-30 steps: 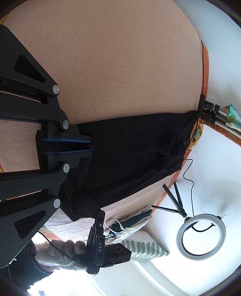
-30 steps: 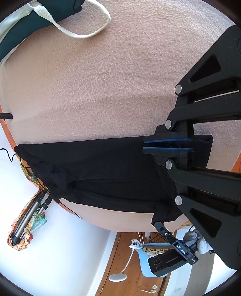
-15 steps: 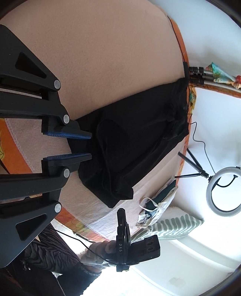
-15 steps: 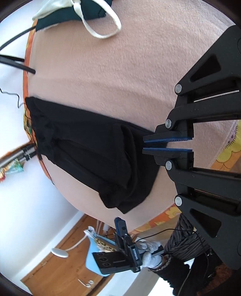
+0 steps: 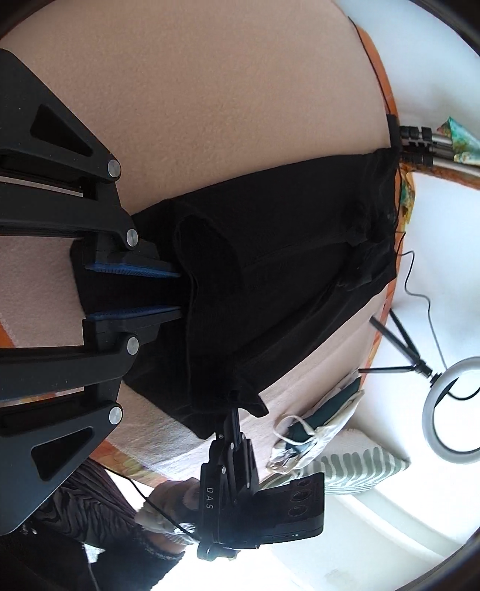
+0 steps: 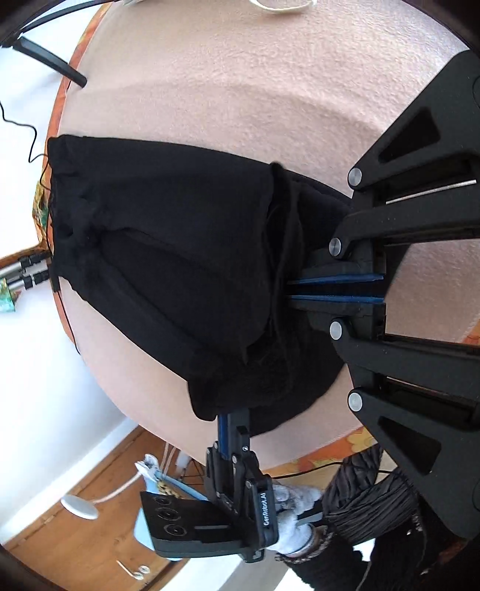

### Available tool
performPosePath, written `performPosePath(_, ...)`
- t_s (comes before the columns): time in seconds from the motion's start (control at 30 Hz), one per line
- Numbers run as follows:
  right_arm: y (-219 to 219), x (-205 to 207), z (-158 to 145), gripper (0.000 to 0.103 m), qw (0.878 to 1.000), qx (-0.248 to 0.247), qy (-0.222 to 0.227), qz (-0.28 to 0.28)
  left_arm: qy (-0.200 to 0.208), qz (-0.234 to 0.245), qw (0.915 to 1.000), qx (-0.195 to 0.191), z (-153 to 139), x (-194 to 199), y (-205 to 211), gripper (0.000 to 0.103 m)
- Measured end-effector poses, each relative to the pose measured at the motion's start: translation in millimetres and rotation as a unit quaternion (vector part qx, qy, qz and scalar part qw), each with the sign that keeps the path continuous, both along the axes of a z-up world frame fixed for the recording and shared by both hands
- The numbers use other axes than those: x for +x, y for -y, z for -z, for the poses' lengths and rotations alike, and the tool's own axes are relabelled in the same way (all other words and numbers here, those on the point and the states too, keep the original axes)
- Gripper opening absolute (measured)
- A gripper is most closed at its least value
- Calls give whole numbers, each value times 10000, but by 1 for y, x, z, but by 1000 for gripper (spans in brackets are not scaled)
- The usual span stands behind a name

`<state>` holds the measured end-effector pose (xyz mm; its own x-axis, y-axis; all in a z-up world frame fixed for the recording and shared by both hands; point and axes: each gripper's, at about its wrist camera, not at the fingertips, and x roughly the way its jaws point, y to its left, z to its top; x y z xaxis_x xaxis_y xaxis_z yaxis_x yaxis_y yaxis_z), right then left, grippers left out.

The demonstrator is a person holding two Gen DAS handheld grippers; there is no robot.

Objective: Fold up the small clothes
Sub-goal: 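Lift the gripped hem with the right tool and fold it toward the collar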

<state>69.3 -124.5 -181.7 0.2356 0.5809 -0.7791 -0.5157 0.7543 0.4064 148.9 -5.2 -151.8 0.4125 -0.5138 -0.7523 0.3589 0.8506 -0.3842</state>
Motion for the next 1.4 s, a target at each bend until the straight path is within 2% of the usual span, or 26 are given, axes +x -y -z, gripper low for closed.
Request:
performPosePath(0.13,14,12,-10,6,9987,30,222,452,259,-357,9990,114,-11,8,-18,14)
performPosePath(0.2,23,10,-15,7,9979,11,383,529,306,-316,9990,54,-15,8,-27,14)
performPosePath(0.23,27,9,-16,7,9976,-31,455,528,275,-255,9993,-3,-15,9,-31,19)
performPosePath(0.27,29,9,-16,14,9976,-63,484,497,228,-165,9996,-44,-13,9,-34,32)
performPosePath(0.3,31,9,-15,32,9977,-87,476,482,205,-116,9997,-18,-11,9,-36,39)
performPosePath(0.37,37,10,-10,48,9969,-120,531,570,257,-97,9996,26,-8,9,-37,42)
performPosePath(0.47,41,16,-5,48,9970,-60,509,578,261,-11,9996,125,-4,11,-31,42)
performPosePath(0.53,38,19,-5,48,9967,-150,570,566,329,31,9990,298,-2,13,-24,42)
performPosePath(0.7,26,23,-3,48,9969,-320,573,442,430,208,9980,418,2,16,-13,42)
performPosePath(0.87,27,25,0,47,9977,-237,492,402,411,197,9983,352,6,18,-13,42)
performPosePath(0.97,23,22,0,41,9974,-296,557,356,503,217,9979,345,2,16,-12,41)
performPosePath(1.03,22,22,0,41,9970,-347,594,358,512,227,9980,298,2,17,-11,41)
performPosePath(1.07,20,22,1,40,9970,-366,590,331,520,232,9979,320,2,16,-11,39)
performPosePath(1.1,19,22,2,34,9971,-381,586,309,541,228,9977,345,3,16,-10,36)
performPosePath(1.2,17,22,5,23,9973,-417,550,266,467,223,9984,238,6,17,-11,21)
performPosePath(1.23,16,21,5,21,9971,-433,569,261,464,216,9984,229,6,18,-10,11)
performPosePath(1.27,15,20,4,15,9968,-456,599,265,496,212,9983,239,6,17,-10,9)
performPosePath(1.4,14,18,-1,7,9960,-454,704,298,713,221,9968,295,-2,13,-6,3)
